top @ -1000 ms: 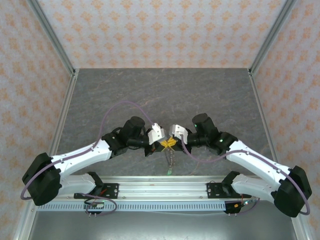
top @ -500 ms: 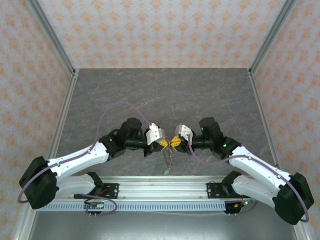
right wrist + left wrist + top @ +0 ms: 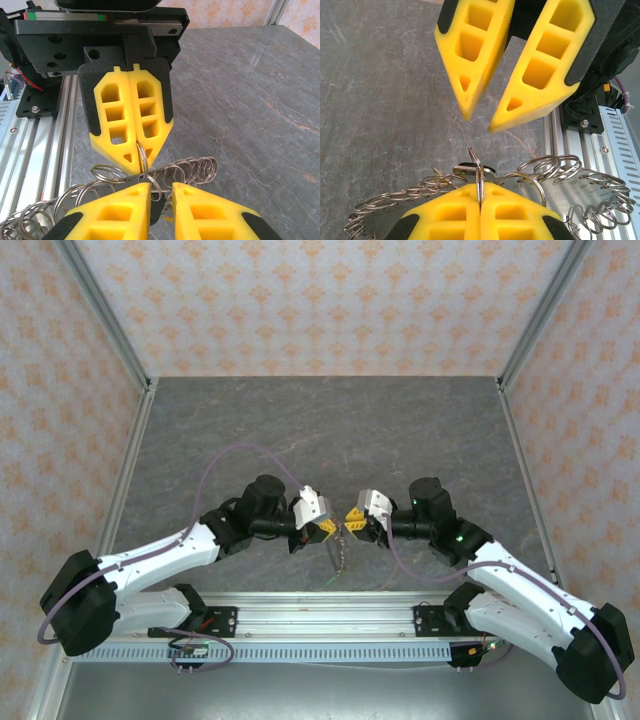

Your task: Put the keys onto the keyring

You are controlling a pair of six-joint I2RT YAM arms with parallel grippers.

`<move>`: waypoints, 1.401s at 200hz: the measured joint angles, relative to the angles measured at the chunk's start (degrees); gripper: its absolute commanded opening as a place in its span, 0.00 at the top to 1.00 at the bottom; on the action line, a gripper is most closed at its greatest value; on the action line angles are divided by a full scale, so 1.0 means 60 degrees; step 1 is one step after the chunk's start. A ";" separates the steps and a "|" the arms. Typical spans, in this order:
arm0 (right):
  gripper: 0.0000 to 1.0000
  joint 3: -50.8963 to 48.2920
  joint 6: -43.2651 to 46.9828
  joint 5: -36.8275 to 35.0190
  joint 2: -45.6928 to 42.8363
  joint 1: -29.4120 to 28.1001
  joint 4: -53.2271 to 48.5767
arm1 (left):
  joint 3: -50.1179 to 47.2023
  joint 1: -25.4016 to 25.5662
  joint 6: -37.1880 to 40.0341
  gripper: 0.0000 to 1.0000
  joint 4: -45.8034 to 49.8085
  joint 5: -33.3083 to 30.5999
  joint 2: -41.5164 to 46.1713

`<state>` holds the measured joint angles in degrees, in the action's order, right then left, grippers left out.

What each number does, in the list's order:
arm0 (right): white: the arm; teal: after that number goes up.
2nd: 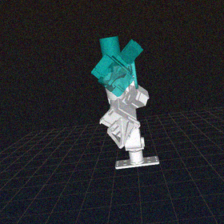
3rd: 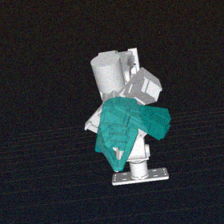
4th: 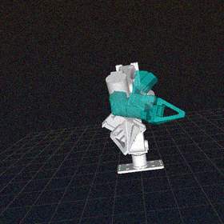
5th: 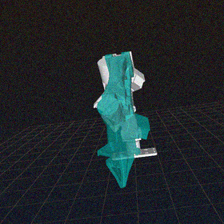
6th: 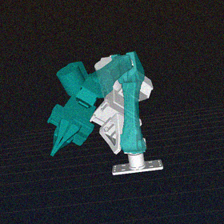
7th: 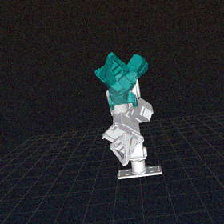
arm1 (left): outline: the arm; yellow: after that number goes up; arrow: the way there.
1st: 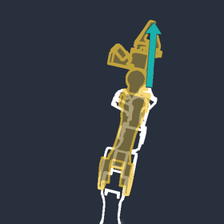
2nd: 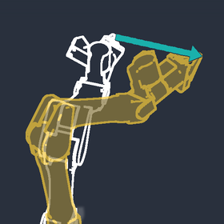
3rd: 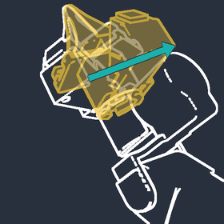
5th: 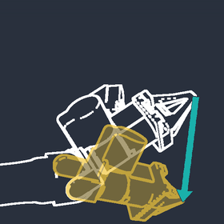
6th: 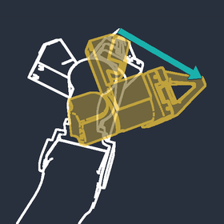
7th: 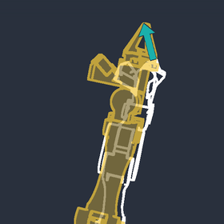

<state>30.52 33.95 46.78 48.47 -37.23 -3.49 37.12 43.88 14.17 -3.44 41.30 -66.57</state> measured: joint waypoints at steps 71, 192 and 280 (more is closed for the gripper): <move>0.84 0.0226 0.0240 -0.0015 0.0000 -0.0273 -0.0280 | 0.0055 0.0000 -0.0109 1.00 -0.0051 0.0000 0.0000; 0.86 0.0364 0.0361 -0.0091 0.0317 -0.0736 -0.0350 | 0.0007 0.0004 -0.0193 1.00 -0.0025 -0.0168 0.0696; 0.85 0.0364 0.0361 -0.0270 0.0160 -0.0754 -0.0397 | -0.0040 0.0000 -0.0255 1.00 0.0025 -0.0291 0.0787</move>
<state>32.71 36.12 45.17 49.43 -41.76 -5.87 36.88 43.88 12.64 -3.29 39.55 -61.84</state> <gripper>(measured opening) 0.145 0.040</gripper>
